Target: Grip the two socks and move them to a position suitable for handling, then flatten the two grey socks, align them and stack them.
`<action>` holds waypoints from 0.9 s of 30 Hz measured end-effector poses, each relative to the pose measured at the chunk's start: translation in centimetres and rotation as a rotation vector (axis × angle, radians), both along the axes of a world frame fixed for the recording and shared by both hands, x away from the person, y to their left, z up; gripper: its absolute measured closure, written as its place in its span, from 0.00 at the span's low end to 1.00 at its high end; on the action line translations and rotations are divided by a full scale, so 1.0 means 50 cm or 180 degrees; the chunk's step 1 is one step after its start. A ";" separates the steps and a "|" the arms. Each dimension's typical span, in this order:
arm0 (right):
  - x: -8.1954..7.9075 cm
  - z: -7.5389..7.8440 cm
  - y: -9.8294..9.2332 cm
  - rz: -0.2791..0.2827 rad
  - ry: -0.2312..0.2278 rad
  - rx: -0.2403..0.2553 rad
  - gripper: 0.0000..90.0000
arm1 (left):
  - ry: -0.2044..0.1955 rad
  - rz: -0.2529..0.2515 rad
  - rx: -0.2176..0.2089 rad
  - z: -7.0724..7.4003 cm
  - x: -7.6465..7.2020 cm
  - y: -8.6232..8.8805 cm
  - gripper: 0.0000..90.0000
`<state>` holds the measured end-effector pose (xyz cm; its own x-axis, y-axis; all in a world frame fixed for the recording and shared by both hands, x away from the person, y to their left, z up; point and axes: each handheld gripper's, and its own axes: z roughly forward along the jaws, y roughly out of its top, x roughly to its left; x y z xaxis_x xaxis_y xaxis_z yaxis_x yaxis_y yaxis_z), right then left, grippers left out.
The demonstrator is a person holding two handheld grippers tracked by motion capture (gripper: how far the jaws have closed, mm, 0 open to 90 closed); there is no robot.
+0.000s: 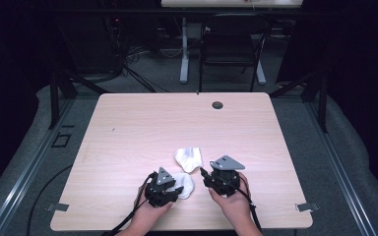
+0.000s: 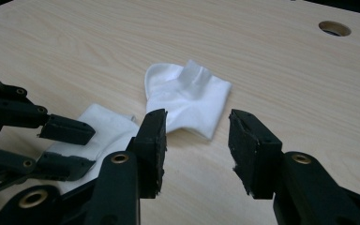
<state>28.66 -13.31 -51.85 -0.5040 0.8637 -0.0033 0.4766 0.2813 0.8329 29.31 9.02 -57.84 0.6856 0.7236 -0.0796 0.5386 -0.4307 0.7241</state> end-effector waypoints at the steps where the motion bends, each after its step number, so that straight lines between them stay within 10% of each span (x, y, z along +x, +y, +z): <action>1: -0.016 -0.001 -0.010 -0.0016 -0.0013 0.0030 0.63 | 0.0011 -0.0013 -0.0028 0.000 -0.003 -0.006 0.66; 27: -0.006 -0.042 -0.064 -0.0230 -0.0009 0.0122 0.63 | -0.0047 -0.0079 -0.0182 0.041 0.007 -0.057 0.63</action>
<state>28.37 -16.53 -53.93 -0.4405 0.8973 0.0292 0.4922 0.2142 0.8437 29.65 6.15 -55.78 0.7046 0.7010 -0.1101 0.5174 -0.4013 0.7558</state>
